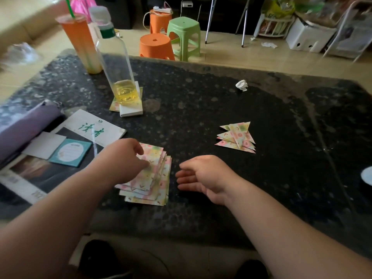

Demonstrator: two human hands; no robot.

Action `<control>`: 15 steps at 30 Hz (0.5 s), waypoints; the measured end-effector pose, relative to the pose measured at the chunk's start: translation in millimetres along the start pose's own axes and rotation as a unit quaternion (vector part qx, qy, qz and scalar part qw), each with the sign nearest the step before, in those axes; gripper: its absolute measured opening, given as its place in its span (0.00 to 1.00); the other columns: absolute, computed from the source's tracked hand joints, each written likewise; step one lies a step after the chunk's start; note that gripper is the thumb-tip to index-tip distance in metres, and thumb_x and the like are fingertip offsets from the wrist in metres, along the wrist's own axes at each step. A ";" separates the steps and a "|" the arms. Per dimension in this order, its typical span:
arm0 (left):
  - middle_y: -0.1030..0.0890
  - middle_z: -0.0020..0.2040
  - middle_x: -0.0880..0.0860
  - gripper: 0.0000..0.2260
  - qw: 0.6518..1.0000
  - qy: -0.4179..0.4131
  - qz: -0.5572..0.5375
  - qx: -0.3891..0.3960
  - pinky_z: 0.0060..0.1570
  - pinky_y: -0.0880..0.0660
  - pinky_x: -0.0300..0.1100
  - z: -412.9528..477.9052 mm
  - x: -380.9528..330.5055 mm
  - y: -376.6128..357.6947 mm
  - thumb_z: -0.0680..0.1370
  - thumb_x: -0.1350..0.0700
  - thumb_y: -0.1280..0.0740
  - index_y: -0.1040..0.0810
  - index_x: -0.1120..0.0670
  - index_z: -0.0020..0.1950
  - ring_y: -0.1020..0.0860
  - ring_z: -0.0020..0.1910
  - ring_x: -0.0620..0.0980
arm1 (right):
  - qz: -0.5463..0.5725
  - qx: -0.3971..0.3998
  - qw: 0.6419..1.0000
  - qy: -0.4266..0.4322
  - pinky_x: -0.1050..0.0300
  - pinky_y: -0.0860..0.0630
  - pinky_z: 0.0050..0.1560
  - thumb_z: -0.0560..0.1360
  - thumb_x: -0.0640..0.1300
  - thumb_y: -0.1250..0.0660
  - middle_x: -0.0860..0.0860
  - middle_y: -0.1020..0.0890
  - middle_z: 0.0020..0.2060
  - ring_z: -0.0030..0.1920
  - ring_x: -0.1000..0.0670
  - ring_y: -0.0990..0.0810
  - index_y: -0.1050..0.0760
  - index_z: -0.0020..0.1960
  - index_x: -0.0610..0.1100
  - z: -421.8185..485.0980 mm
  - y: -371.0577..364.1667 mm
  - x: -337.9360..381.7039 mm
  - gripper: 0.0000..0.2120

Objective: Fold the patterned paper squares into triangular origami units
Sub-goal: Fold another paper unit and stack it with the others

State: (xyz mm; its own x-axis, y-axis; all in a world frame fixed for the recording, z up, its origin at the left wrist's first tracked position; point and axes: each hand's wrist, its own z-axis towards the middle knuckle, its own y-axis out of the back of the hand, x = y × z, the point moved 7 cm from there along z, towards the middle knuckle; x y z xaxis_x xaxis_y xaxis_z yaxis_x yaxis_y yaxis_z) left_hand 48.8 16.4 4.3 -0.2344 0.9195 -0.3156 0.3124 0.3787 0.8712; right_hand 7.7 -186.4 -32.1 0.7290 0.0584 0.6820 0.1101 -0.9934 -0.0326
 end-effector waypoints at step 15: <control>0.31 0.70 0.51 0.35 0.991 -0.066 0.117 -0.017 0.68 0.30 0.52 -31.2 31.6 -30.0 0.69 0.30 0.29 0.30 0.43 0.71 0.33 0.69 0.53 | 0.123 -0.009 0.992 -0.013 0.45 0.21 0.65 0.81 0.38 0.35 0.36 0.19 0.58 0.58 0.40 0.17 0.25 0.56 0.38 8.9 -65.0 2.6 0.05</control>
State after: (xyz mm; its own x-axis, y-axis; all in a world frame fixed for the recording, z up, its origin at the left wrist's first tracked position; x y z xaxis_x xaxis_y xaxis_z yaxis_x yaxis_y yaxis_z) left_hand 3.4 30.8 -20.1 -0.0352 0.9884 -0.1480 0.3129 0.1515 0.9376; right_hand 8.4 -120.8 -34.7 0.7495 -0.1840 0.6359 -0.0851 -0.9794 -0.1832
